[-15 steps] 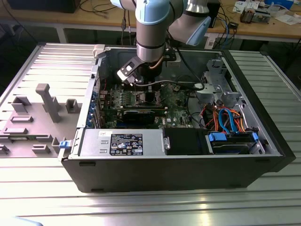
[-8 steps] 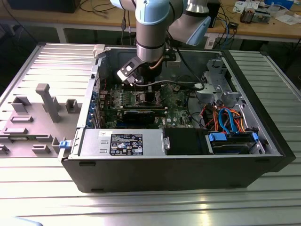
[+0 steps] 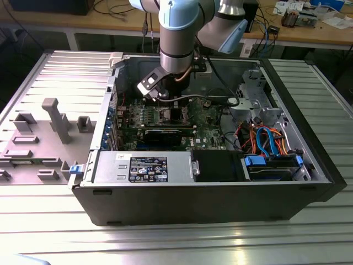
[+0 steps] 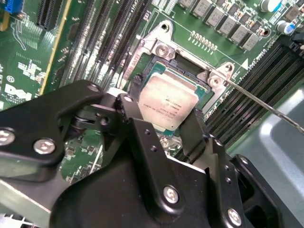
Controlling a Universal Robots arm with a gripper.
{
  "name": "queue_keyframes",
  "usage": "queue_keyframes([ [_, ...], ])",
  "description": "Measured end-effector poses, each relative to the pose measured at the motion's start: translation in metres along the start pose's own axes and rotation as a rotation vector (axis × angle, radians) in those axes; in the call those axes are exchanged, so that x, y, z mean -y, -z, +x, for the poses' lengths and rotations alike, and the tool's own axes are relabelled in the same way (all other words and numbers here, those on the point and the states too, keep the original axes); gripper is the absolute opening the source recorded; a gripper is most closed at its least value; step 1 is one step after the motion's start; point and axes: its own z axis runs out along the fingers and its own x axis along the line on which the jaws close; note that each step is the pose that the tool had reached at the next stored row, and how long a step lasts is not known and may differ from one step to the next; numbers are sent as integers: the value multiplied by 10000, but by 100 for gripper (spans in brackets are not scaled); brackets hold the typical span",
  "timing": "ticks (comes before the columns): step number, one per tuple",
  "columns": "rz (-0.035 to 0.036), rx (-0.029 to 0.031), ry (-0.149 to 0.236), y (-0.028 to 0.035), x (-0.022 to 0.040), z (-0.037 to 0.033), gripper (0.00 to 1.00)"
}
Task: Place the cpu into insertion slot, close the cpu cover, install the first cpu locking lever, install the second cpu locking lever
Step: 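Place the cpu into insertion slot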
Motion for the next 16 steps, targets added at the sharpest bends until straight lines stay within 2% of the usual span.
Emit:
queue_keyframes([
  [1,2,3,0,1,0,-1,61],
  [10,7,10,0,4,1,-2,61],
  [16,7,10,1,42,0,0,61],
])
